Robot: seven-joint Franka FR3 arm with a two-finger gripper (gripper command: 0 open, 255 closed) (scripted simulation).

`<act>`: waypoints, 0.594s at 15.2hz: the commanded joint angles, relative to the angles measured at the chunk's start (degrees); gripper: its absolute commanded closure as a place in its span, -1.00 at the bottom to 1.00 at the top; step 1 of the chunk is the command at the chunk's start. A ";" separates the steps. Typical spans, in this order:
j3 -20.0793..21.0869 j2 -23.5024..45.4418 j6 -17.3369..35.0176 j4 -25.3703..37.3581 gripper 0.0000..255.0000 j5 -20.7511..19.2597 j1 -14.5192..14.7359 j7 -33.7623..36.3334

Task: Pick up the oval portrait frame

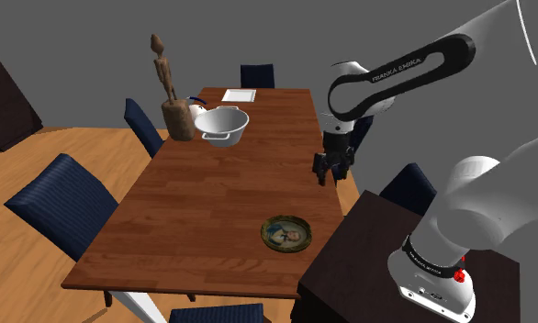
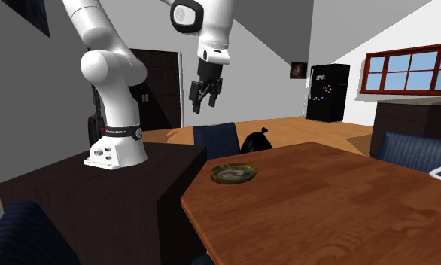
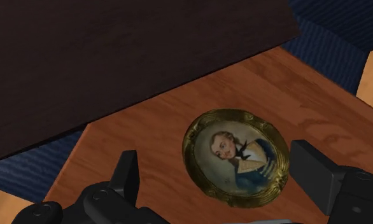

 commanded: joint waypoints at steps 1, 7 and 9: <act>-0.38 3.98 5.09 -1.52 -1.00 1.98 0.32 -0.04; -1.58 18.58 18.30 -2.15 -1.00 11.02 2.52 -2.86; -1.72 24.05 22.08 -1.45 -1.00 15.56 3.40 -5.02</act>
